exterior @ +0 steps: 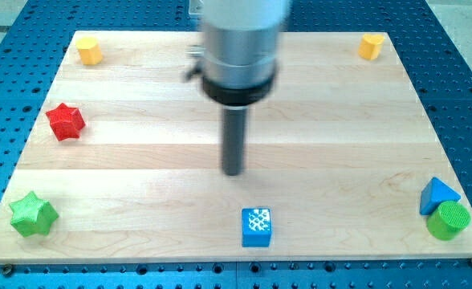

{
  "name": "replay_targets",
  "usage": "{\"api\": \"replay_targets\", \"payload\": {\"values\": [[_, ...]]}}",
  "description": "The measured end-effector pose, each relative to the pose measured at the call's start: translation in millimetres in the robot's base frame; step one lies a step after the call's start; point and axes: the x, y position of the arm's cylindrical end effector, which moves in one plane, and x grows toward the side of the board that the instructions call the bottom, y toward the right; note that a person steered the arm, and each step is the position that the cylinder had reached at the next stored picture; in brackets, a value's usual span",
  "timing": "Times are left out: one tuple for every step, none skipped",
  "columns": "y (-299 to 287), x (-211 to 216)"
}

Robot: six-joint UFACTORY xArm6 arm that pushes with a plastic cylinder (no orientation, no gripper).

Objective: Place the blue cube horizontally at the left side of the blue triangle

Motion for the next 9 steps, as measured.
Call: {"api": "replay_targets", "payload": {"values": [[-28, 11], [-28, 113], [-27, 117], [12, 116], [56, 102], [84, 102], [113, 102], [127, 101], [162, 101]]}}
